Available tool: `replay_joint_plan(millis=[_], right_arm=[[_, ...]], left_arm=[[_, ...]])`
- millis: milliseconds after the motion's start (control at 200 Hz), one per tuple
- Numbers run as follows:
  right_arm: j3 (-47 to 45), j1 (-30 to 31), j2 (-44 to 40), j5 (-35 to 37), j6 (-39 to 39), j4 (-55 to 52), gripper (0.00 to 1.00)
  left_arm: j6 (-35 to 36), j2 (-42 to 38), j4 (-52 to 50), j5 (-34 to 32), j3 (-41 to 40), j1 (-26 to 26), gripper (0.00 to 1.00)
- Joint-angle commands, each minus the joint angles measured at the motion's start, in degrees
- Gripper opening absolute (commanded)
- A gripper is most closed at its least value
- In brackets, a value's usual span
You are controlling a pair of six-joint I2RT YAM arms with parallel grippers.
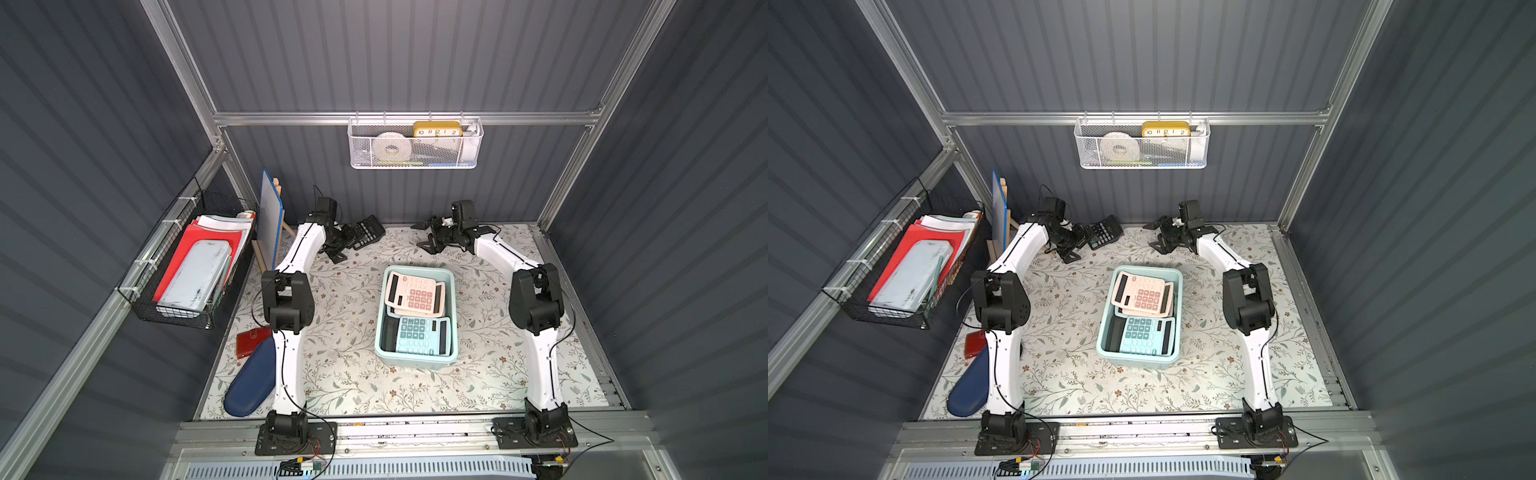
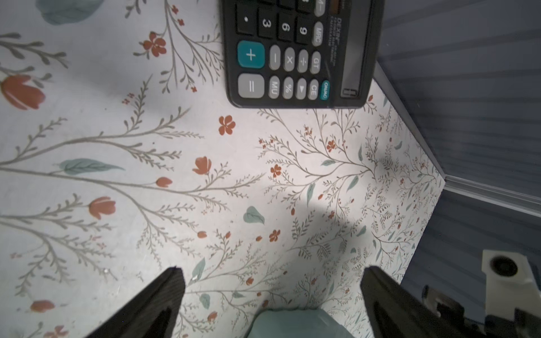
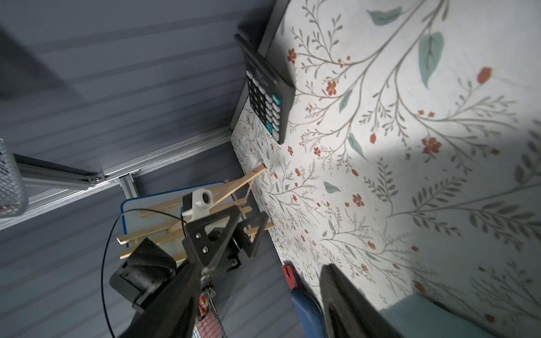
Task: Put the calculator in the storage box
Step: Pick up the calculator at the center of the board.
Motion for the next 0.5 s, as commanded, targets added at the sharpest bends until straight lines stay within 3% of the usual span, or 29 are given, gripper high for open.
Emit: replay_joint_plan(millis=[0,495], right_arm=[[-3.3,0.2,-4.7,-2.0,-4.3,-3.0,0.69],[-4.1,-4.0,-13.5,-2.7,-21.1,-24.0,0.70]], left_arm=[[-1.5,2.2,7.4,-1.1,0.0,2.2,0.99],[-7.1,19.5,23.9,4.1,13.3,4.3,0.99]])
